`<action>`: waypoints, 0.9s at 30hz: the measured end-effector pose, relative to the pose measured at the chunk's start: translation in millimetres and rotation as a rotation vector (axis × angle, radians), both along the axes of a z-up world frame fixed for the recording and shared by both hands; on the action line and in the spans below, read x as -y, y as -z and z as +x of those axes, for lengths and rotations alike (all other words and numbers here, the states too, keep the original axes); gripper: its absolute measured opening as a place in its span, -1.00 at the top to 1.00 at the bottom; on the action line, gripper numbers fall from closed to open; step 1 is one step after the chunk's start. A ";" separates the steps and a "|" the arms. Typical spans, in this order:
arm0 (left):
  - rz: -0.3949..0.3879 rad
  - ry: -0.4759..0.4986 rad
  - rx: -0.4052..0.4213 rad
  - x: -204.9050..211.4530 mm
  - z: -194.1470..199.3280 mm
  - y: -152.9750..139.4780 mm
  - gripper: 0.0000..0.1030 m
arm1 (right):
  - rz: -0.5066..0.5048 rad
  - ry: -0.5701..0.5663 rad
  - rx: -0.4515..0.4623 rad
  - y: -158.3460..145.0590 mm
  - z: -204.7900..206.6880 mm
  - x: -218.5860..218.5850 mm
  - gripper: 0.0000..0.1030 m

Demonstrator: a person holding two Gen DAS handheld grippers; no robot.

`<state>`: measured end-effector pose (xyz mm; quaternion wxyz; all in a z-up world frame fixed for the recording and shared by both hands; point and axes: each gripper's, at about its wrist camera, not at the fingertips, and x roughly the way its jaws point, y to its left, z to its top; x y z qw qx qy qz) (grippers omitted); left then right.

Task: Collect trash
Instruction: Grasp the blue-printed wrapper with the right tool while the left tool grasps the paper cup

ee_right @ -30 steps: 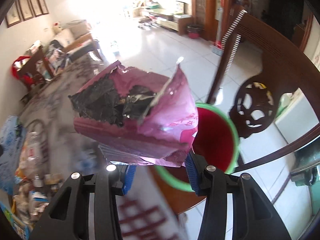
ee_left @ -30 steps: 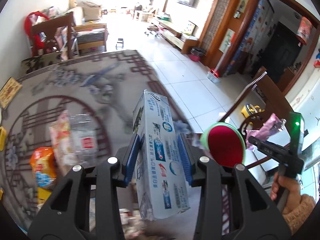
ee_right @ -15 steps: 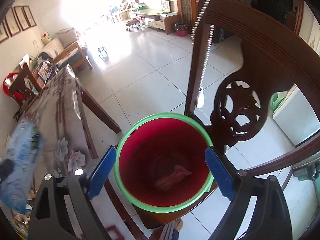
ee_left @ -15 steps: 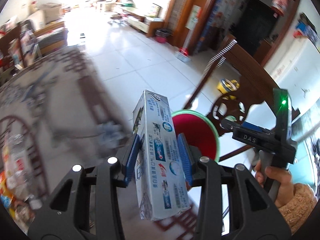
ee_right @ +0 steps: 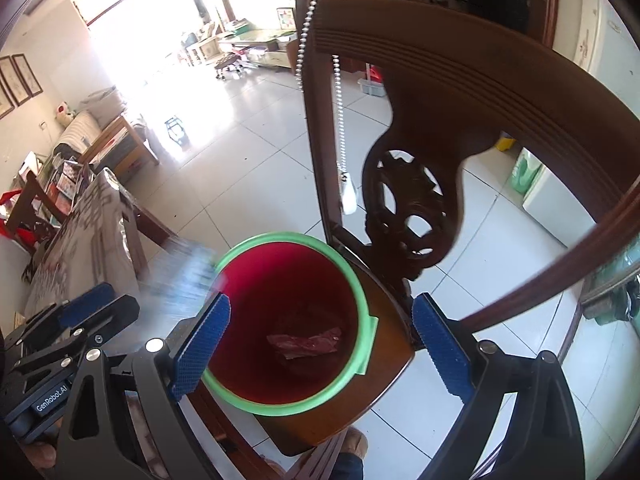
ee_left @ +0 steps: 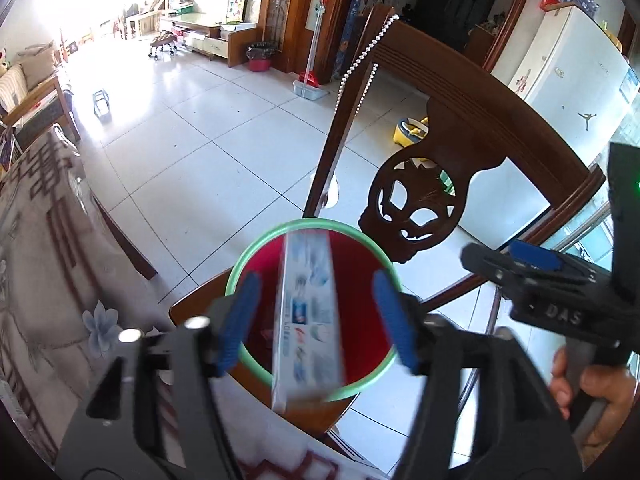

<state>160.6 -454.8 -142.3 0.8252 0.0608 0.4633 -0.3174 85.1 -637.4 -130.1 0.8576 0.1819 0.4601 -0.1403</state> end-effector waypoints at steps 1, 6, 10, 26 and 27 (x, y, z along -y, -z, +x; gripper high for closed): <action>-0.002 -0.003 0.001 -2.8 0.1 -0.6 -0.31 | 0.001 0.002 0.002 -1.2 -3.1 -0.7 -0.74; -0.002 -0.061 0.021 -34.1 -10.0 -22.0 -0.32 | 0.009 -0.032 0.015 -8.6 -8.9 -20.2 -0.74; -0.024 -0.137 0.060 -74.8 -26.3 -46.2 -0.45 | 0.005 -0.096 0.037 -22.9 -12.2 -49.5 -0.74; 0.022 -0.550 0.095 -307.4 -92.3 -71.3 -0.56 | 0.005 -0.560 -0.008 -29.3 -31.0 -272.6 -0.75; 0.029 -0.573 0.097 -323.5 -96.3 -71.9 -0.57 | 0.004 -0.587 -0.016 -27.4 -34.5 -286.8 -0.75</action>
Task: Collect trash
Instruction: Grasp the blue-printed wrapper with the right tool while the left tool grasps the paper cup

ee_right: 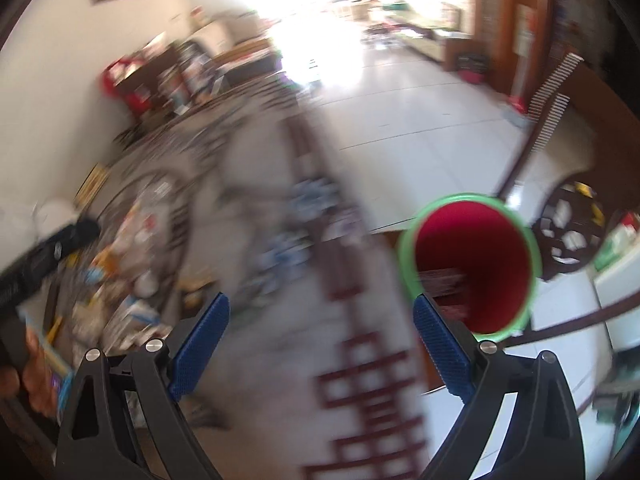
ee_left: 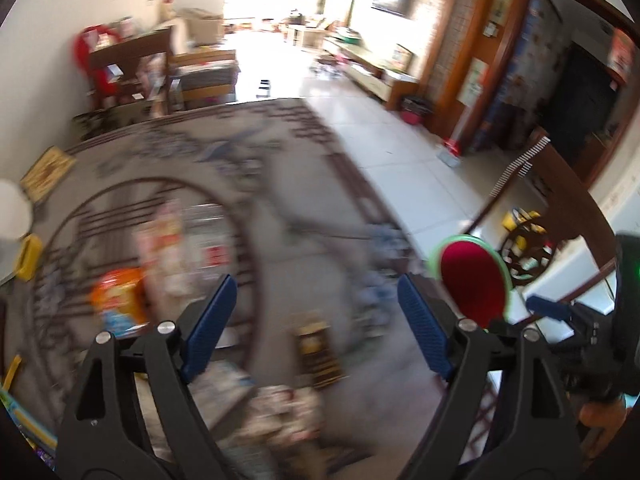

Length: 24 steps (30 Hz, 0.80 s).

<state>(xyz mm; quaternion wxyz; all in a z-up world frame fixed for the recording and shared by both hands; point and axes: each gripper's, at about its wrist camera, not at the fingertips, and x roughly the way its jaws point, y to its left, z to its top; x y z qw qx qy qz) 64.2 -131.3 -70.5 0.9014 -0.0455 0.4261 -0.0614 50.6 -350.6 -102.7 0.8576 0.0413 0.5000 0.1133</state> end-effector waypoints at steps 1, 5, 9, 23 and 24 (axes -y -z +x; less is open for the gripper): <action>0.006 -0.020 0.000 -14.6 -5.8 0.9 -0.57 | -0.002 -0.028 -0.010 3.1 -4.3 -15.6 -0.75; 0.033 -0.100 -0.009 -70.2 -22.3 2.0 -0.60 | 0.012 -0.130 -0.056 12.9 -19.7 -70.0 -0.75; 0.048 -0.141 -0.028 -108.5 -33.9 5.9 -0.60 | 0.067 -0.249 -0.111 22.0 -39.1 -121.2 -0.75; 0.030 -0.120 -0.103 -169.8 -73.0 36.6 -0.60 | -0.049 -0.308 -0.357 116.4 -61.7 -219.4 0.04; 0.030 -0.115 -0.109 -170.7 -74.8 38.7 -0.60 | -0.064 -0.317 -0.372 123.1 -63.4 -225.2 0.19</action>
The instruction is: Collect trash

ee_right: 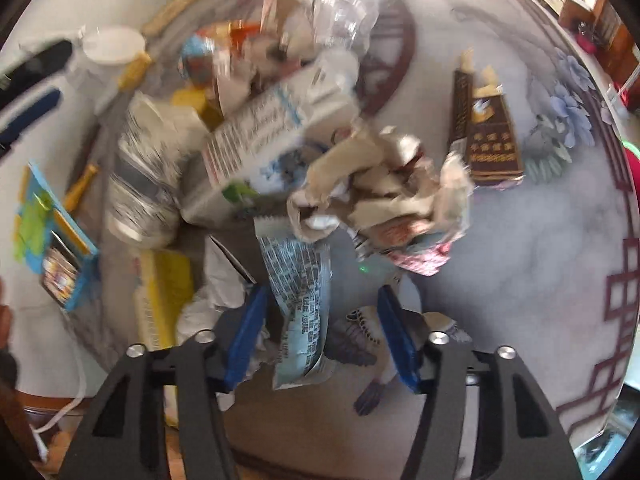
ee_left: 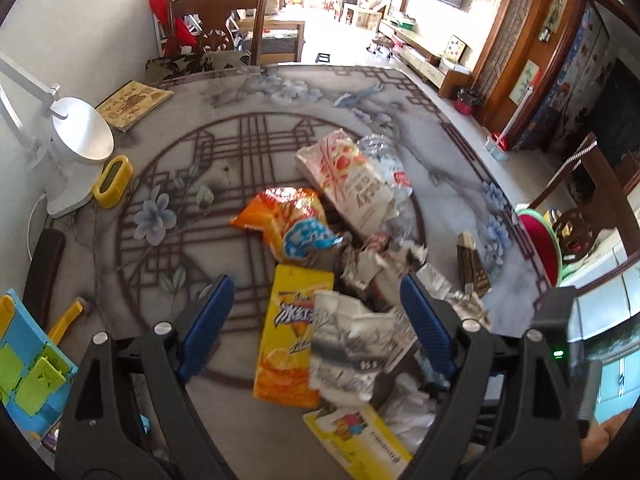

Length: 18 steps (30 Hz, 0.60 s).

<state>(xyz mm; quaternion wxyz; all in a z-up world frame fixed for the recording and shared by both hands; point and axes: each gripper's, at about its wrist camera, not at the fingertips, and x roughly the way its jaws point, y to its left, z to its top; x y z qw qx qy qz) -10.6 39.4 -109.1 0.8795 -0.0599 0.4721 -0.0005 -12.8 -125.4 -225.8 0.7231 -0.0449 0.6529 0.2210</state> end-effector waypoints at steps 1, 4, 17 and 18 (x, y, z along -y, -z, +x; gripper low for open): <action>-0.006 0.006 -0.010 -0.8 -1.8 3.1 -0.60 | -0.008 -0.005 0.020 0.5 -2.2 -4.2 0.24; -0.030 0.024 -0.049 0.6 -6.2 17.2 -0.60 | 0.055 0.026 0.024 -3.9 -1.5 -7.0 0.57; -0.054 0.058 -0.183 12.6 3.8 66.4 -0.23 | 0.124 0.129 0.187 -62.2 -4.7 25.6 0.59; -0.064 0.049 -0.196 10.7 4.1 69.2 -0.05 | 0.128 0.132 0.197 -66.5 -4.4 28.6 0.59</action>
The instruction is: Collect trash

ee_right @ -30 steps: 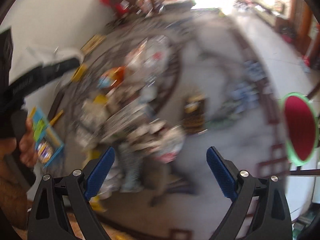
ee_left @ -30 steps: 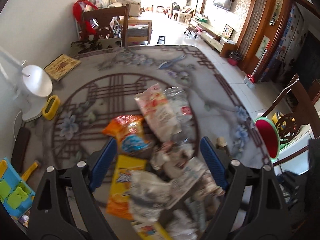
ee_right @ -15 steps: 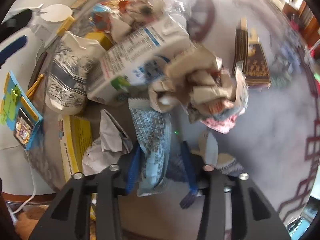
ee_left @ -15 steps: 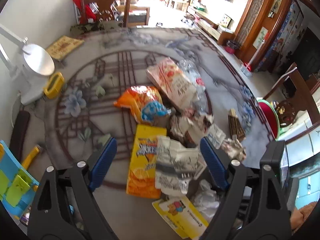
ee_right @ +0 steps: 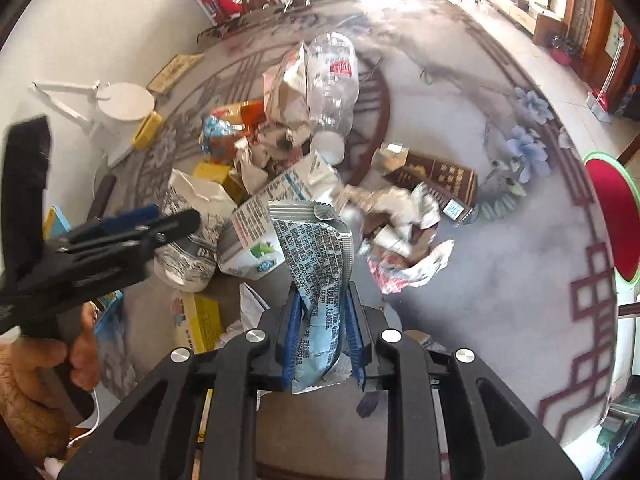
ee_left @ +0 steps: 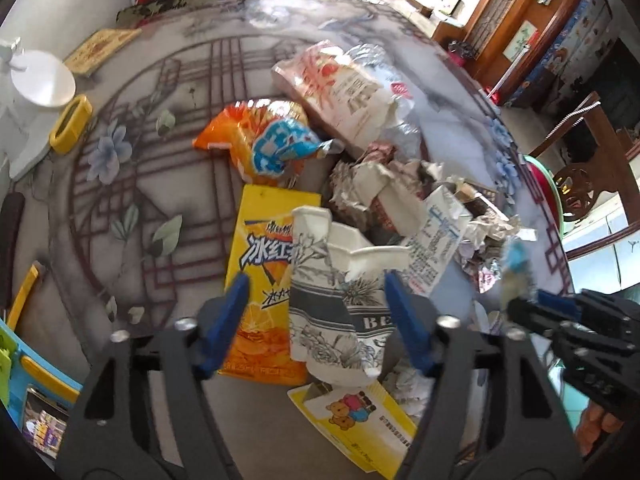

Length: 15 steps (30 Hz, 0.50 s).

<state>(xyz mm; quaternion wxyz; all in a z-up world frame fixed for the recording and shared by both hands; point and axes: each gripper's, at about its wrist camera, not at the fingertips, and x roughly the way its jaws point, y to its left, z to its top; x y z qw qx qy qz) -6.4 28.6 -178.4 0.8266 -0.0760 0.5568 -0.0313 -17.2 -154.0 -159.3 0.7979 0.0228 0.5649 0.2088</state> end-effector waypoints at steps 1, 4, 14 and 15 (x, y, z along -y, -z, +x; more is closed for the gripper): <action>-0.011 -0.006 -0.007 -0.8 -0.1 1.8 0.04 | 0.005 0.002 0.013 -4.5 0.7 0.6 0.59; -0.034 -0.023 -0.008 -3.0 -1.5 0.4 0.40 | 0.014 0.010 0.035 -14.0 4.3 6.6 0.59; -0.034 -0.008 0.140 17.7 7.6 -48.1 0.41 | 0.033 0.055 0.084 -33.0 10.0 37.5 0.59; -0.040 0.003 0.152 24.1 10.5 -52.7 0.41 | 0.033 0.063 0.088 -34.5 11.4 42.1 0.59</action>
